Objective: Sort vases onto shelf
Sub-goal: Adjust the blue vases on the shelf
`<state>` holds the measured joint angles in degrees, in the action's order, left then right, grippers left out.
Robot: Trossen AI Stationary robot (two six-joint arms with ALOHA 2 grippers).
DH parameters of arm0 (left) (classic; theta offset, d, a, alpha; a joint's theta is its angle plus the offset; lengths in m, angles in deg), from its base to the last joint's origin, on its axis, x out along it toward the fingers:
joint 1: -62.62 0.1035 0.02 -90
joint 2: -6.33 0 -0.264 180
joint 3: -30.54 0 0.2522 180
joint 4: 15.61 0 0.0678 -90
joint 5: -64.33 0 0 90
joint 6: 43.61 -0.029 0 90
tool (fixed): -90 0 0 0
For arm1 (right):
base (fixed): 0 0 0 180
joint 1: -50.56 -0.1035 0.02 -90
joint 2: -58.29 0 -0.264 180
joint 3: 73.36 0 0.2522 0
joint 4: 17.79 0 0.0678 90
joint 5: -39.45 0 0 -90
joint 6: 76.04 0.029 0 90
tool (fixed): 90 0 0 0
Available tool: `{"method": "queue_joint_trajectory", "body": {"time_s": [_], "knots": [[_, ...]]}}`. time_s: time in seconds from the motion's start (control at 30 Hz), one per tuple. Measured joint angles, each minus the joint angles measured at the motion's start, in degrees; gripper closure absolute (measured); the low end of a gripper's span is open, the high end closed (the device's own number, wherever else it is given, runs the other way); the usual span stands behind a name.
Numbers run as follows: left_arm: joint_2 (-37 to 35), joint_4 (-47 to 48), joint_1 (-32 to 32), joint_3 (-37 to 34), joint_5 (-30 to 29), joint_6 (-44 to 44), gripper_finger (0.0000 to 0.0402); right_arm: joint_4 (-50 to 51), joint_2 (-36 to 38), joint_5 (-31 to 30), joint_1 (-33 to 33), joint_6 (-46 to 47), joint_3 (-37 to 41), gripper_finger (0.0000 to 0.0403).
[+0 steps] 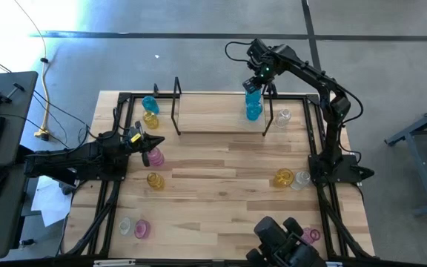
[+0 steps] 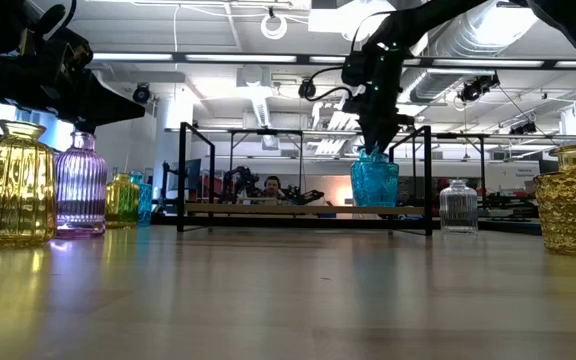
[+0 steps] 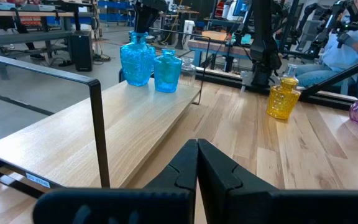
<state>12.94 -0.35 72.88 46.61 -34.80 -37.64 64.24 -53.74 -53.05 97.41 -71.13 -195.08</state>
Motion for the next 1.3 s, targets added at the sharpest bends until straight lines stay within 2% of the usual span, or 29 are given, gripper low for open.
{"method": "queue_joint_trajectory", "body": {"time_s": [0.4,0.73,1.13,1.3], "knots": [[0.0,0.0,0.0,0.0,0.0,0.0,0.0401,0.1,0.0,0.9,0.0,0.0,0.0,0.0214],[0.0,0.0,0.0,0.0,0.0,0.0,0.0402,0.4,0.0,0.8,-0.2,-1.2,-0.3,0.0212],[0.0,0.0,0.0,0.0,1.1,0.1,0.0401,2.4,0.1,0.7,-1.9,-6.7,-7.8,0.0212],[0.0,0.0,0.0,0.0,1.3,0.5,0.0401,6.8,0.1,-3.8,-3.4,-10.4,-12.3,0.0218]]}}
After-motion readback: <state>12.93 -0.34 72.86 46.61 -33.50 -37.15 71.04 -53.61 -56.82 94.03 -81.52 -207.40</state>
